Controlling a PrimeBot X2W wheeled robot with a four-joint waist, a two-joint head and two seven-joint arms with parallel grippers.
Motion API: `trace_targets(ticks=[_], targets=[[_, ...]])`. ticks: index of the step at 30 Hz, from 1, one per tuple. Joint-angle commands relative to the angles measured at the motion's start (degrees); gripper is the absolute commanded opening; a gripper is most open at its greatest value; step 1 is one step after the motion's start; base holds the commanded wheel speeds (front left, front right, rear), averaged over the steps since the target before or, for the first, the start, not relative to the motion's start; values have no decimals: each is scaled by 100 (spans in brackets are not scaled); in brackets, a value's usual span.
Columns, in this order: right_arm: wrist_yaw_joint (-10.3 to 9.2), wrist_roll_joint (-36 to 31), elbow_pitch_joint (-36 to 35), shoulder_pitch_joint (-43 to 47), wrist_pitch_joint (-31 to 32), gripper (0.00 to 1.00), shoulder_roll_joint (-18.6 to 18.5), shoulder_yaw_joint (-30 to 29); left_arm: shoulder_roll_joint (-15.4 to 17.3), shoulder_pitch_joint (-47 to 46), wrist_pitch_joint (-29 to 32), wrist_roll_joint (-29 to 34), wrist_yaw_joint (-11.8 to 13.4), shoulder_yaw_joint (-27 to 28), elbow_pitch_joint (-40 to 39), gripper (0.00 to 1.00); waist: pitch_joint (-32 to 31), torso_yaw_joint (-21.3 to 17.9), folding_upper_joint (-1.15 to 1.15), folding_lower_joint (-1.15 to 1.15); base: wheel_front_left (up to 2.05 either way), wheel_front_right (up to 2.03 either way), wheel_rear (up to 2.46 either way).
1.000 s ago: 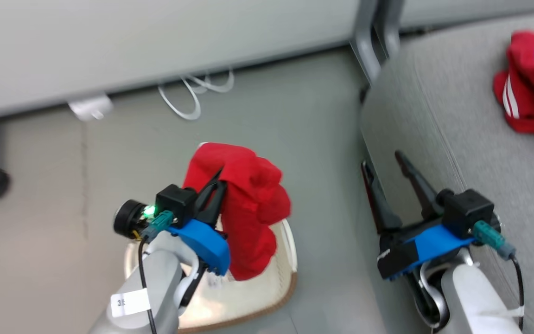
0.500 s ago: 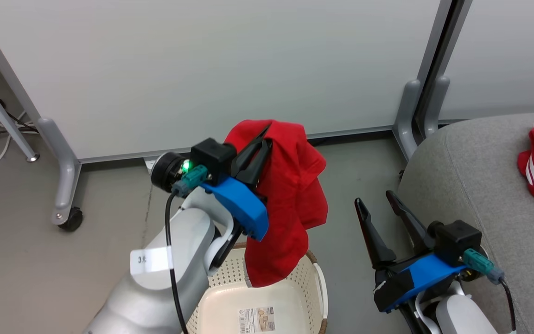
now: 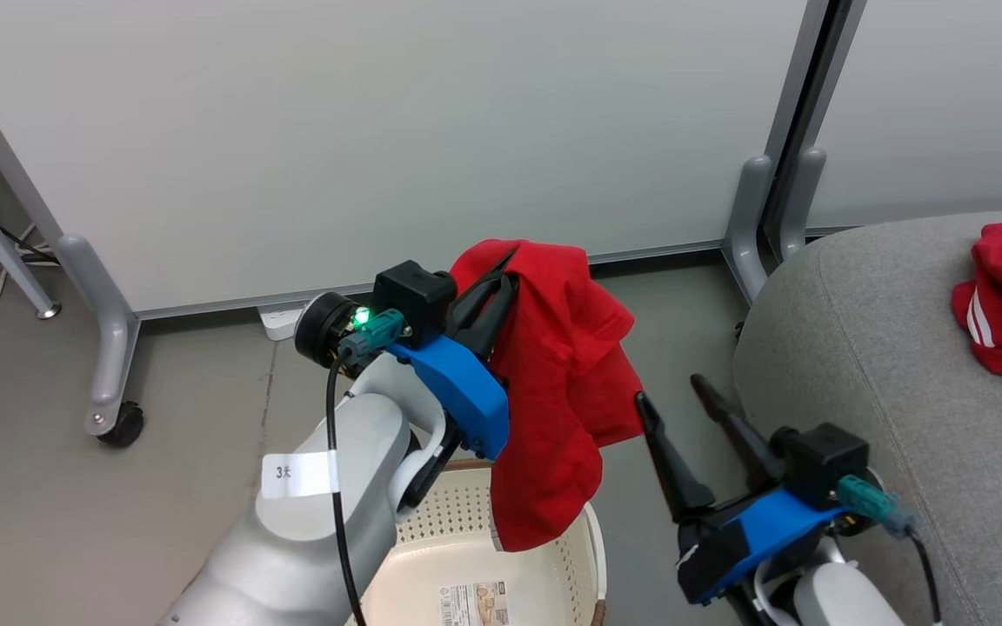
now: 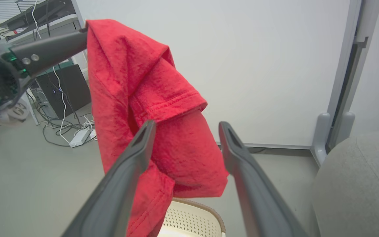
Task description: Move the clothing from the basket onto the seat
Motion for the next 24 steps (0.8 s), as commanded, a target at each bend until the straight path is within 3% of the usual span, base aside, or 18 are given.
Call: trace_targets(ticks=[1, 8, 19, 20, 21, 22, 24], targets=[[3, 30, 14, 12, 18, 100, -9, 52, 0, -15, 14, -13, 0, -16, -2, 0, 3, -3, 0, 0, 0, 0, 0], [2, 644, 370, -605, 358, 100, -20, 973, -25, -126, -36, -108, 0, -186, 1, 0, 59, -74, 0, 0, 0, 0, 0], [3, 1314, 2013, -2014, 191, 100, -13, 2008, -72, -243, -108, -271, 0, -444, -10, 0, 166, -104, 0, 0, 0, 0, 0], [3, 1306, 2190, -2121, 127, 94, -13, 2078, -74, -242, -118, -285, 0, -472, -7, 0, 166, -99, 0, 0, 0, 0, 0], [3, 1255, 2346, -2222, 23, 28, -13, 2123, -77, -242, -123, -303, 0, -497, -1, 0, 162, -92, 0, 0, 0, 0, 0], [3, 1253, 2479, -2296, -51, 0, -13, 2182, -84, -250, -123, -316, 0, -522, 2, 0, 158, -81, 0, 0, 0, 0, 0], [2, 1285, 2680, -2400, -216, 0, -12, 2260, -87, -254, -136, -355, 0, -557, 16, 0, 139, -59, 0, 0, 0, 0, 0]])
